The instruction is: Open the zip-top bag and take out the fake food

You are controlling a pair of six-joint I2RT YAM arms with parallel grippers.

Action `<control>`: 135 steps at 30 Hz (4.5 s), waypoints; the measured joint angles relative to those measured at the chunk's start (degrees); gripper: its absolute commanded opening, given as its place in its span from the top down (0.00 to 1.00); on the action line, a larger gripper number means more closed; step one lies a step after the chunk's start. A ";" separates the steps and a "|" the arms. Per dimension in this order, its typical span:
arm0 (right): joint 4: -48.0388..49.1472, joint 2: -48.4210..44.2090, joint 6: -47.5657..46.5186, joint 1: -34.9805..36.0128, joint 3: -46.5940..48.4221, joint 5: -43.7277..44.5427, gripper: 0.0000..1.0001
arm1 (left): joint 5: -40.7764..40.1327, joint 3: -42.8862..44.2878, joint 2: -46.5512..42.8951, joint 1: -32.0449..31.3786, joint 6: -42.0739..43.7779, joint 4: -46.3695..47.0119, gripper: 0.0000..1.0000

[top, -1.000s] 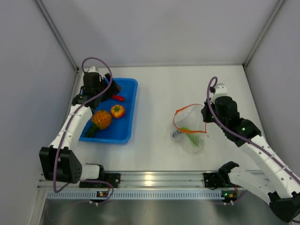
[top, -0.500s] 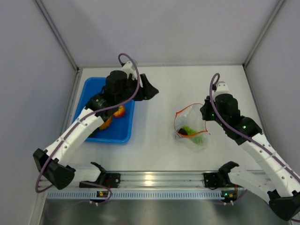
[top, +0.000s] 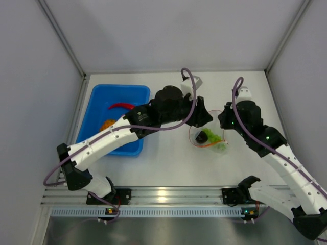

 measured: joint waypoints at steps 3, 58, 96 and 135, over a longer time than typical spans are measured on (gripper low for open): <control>0.35 -0.02 0.92 0.00 0.00 -1.03 1.00 | 0.37 3.30 3.67 -3.04 0.92 0.28 0.79; 7.82 -5.31 -7.28 -0.24 -2.47 -16.70 1.00 | 10.88 -28.20 12.72 -7.21 27.58 27.10 1.00; 24.41 -13.66 23.47 -0.26 -23.08 -23.78 1.00 | -12.02 -13.05 15.28 0.59 9.11 -4.57 0.75; 22.47 -11.06 23.78 -0.26 -24.85 -21.70 1.00 | -1.27 -6.82 29.42 3.41 3.26 -8.02 0.50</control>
